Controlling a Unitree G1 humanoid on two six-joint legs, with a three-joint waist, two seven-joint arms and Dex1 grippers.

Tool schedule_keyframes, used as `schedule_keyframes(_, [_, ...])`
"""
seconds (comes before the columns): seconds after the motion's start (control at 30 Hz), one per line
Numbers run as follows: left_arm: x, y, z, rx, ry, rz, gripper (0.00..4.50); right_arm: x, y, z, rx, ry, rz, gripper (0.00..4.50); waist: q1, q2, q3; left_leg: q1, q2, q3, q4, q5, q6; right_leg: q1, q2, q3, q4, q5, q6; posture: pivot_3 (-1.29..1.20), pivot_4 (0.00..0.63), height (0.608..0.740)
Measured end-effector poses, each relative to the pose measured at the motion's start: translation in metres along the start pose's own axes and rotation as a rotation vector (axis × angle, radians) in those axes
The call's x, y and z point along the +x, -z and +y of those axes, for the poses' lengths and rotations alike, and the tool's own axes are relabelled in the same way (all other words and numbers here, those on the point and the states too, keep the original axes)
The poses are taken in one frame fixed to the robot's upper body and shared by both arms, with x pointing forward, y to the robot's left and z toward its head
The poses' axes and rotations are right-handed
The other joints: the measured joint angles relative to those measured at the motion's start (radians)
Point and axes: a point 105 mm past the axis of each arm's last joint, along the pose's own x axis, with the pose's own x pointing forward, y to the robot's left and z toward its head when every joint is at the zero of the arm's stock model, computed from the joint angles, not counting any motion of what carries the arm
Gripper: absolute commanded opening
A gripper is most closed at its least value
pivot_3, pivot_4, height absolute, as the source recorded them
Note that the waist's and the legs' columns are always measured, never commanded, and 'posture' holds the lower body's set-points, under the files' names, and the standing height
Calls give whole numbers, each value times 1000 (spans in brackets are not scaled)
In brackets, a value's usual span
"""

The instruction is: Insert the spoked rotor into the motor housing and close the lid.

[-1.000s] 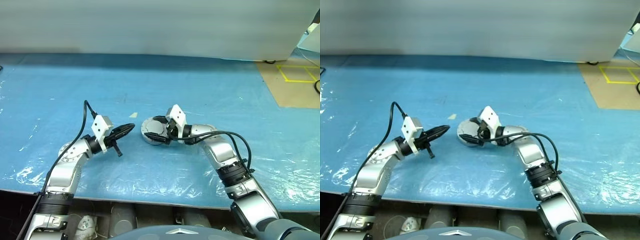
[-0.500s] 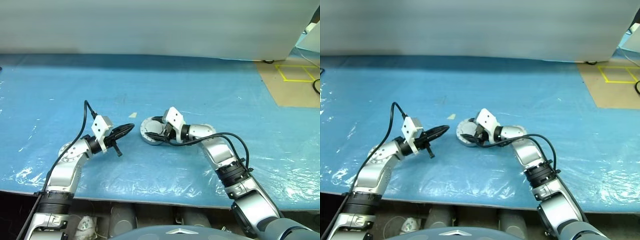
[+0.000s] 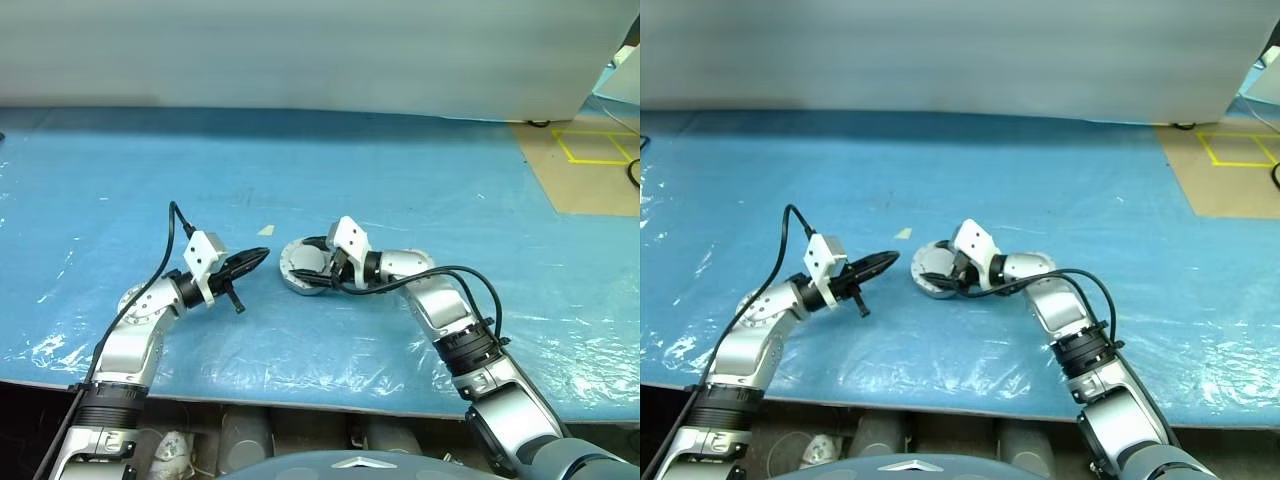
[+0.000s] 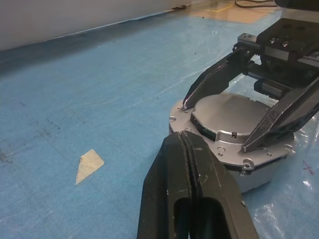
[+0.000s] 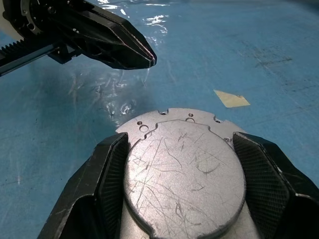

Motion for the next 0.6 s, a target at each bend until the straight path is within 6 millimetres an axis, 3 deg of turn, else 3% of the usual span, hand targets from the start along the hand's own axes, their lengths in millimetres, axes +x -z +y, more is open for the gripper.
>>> schedule_keyframes(0.6, [4,3,-5,-5,21,9,0,-2,3,6,-117,-59,115,2985,4,0,-2,4,-1,0,0,0,0,5,-1,0,0,0,0,0,150,740])
